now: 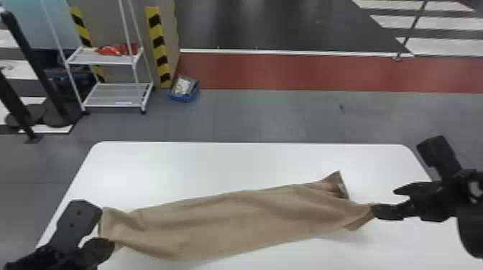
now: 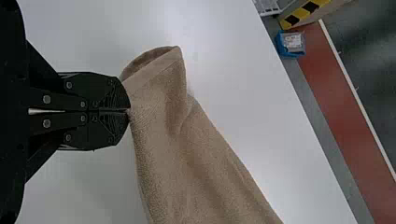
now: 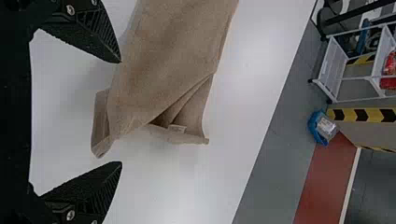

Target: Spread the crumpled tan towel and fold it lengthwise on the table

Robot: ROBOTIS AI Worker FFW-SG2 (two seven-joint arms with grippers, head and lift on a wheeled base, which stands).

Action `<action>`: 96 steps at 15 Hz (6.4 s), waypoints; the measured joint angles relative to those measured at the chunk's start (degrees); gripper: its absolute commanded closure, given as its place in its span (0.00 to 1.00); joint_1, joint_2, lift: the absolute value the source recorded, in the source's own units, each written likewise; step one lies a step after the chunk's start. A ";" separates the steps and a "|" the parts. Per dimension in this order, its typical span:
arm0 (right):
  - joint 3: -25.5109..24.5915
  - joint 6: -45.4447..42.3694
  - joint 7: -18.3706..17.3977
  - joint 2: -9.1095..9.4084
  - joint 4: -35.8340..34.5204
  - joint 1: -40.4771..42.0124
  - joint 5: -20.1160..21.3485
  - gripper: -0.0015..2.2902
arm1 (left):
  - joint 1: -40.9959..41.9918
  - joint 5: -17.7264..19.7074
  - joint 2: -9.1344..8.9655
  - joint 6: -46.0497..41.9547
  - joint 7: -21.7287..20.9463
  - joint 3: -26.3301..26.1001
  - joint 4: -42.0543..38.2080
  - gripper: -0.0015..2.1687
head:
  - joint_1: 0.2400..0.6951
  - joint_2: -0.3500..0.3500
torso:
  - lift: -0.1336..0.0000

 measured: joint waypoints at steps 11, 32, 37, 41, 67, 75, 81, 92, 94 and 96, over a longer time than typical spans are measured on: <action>0.71 -14.15 3.76 -4.95 17.60 -8.17 9.71 0.09 | 0.36 -0.04 0.00 -0.01 0.41 0.13 0.87 0.85 | 1.00 0.27 | 1.00; 3.02 -26.28 1.16 -3.19 21.59 -8.01 10.47 0.80 | 0.74 0.22 0.00 -0.01 0.92 1.17 1.94 0.85 | 1.00 0.37 | 1.00; -7.53 -31.38 4.16 -2.59 14.39 -5.90 1.85 0.80 | 1.02 1.06 0.00 0.01 4.25 1.83 -1.31 0.85 | 1.00 0.37 | 1.00; -12.72 -29.11 7.06 -2.50 6.08 -5.60 -4.03 0.80 | 0.91 2.70 0.00 2.30 3.74 2.12 -9.23 0.85 | 1.00 0.36 | 1.00; -15.21 -14.59 -16.37 -4.80 0.88 -4.30 -10.62 0.80 | -21.29 12.24 -0.01 7.88 4.43 5.89 -0.55 0.85 | 1.00 0.23 | 1.00; -22.46 -40.21 -12.65 -2.05 0.48 20.57 -13.56 0.80 | -0.07 15.40 0.00 -12.57 3.59 12.08 2.84 0.85 | 1.00 0.22 | 1.00; -22.60 -41.79 -10.91 -3.25 6.93 17.20 -11.68 0.80 | -3.01 9.40 0.00 -10.41 0.99 10.27 5.90 0.85 | 1.00 0.20 | 1.00; -16.73 -38.45 -11.30 -6.32 21.55 1.89 -2.94 0.80 | -24.09 -7.25 0.00 -1.56 -2.10 0.33 24.05 0.85 | 1.00 0.17 | 1.00; -16.34 -38.47 -11.31 -6.38 22.22 1.31 -2.73 0.80 | -25.87 -8.56 0.00 -1.07 -2.10 -1.15 25.79 0.85 | 1.00 0.16 | 1.00; -16.31 -38.29 -11.33 -6.46 22.64 0.89 -2.68 0.80 | -27.17 -9.04 0.01 -0.82 -2.07 -2.25 27.08 0.85 | 1.00 0.16 | 1.00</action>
